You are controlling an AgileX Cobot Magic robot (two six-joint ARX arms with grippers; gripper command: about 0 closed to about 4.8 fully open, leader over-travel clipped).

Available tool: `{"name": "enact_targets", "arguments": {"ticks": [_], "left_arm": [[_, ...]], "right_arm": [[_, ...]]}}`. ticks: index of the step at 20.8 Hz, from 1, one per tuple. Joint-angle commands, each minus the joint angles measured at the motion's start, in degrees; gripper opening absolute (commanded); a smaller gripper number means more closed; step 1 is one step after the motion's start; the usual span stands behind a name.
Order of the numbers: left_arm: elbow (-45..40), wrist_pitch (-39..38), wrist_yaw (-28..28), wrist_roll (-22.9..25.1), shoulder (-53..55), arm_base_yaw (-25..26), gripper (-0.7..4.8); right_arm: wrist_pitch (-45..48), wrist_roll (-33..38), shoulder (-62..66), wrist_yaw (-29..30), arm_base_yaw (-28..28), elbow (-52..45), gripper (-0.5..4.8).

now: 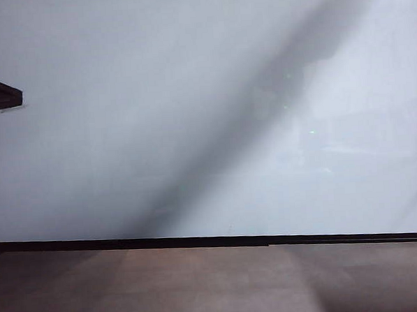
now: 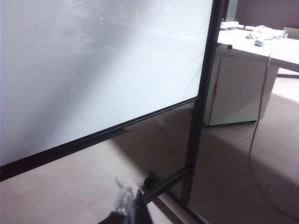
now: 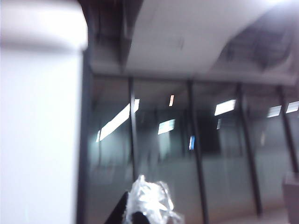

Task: Reach to the right to find the marker pen, pick it up, and write the number 17 on the whiteboard.

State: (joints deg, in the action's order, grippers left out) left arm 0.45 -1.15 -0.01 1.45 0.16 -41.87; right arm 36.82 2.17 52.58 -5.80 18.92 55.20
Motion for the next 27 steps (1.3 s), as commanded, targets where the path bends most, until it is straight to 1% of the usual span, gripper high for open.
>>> {"name": "enact_targets", "arguments": {"ticks": [1,2,3,4,6,7,8,9,10,11,12,13,14,18,22,27], "left_arm": [[0.04,0.37,0.20,0.04,0.07,0.09,-0.05],[0.04,0.33,0.22,0.04,0.07,0.09,-0.05],[0.04,0.37,0.20,0.04,0.07,0.09,-0.05],[0.04,0.35,0.20,0.04,0.07,0.09,-0.05],[0.04,0.35,0.20,0.04,0.07,0.09,-0.05],[0.04,0.35,0.20,0.04,0.07,0.09,-0.05],[0.04,0.35,0.22,0.04,0.07,0.09,-0.05],[0.04,0.35,0.20,0.04,0.07,0.09,-0.05],[0.04,0.35,0.20,0.04,0.07,0.09,-0.05],[0.04,0.35,0.22,0.04,0.07,0.09,-0.05],[0.04,0.35,0.20,0.04,0.07,0.09,-0.05],[0.04,0.35,0.20,0.04,0.07,0.09,-0.05],[0.04,0.35,0.20,0.04,0.07,0.09,-0.05],[0.04,0.35,0.20,0.04,0.07,0.09,-0.05],[0.04,0.37,0.20,0.04,0.07,0.09,-0.05],[0.04,0.35,0.20,0.04,0.07,0.09,-0.05]], "right_arm": [[-2.05,10.34,6.88,13.40,7.63,-0.87,-0.06],[-1.86,11.32,9.79,18.60,9.44,-2.19,-0.06],[-1.51,11.28,12.59,21.68,10.62,-3.78,-0.06],[0.26,11.26,15.17,22.86,10.95,-5.53,-0.06],[7.74,10.91,21.55,24.76,10.95,-9.86,-0.05],[10.58,10.93,24.22,25.90,10.95,-11.19,0.07],[13.27,10.88,27.08,27.89,10.93,-12.22,0.99],[14.86,10.67,29.44,30.34,10.93,-12.50,2.13],[16.92,10.71,32.17,32.87,10.91,-12.46,2.74],[18.86,10.93,34.34,34.53,10.91,-12.46,2.89],[20.00,10.80,36.46,36.52,10.75,-12.46,3.31],[20.22,10.14,37.97,36.92,10.38,-12.46,3.90],[20.13,8.90,39.60,37.00,9.97,-12.46,4.23],[23.19,8.15,45.27,36.98,9.79,-12.46,4.22],[26.93,7.63,49.59,35.71,9.79,-12.46,4.17],[32.15,7.67,56.02,35.43,8.66,-12.41,4.17]]}}
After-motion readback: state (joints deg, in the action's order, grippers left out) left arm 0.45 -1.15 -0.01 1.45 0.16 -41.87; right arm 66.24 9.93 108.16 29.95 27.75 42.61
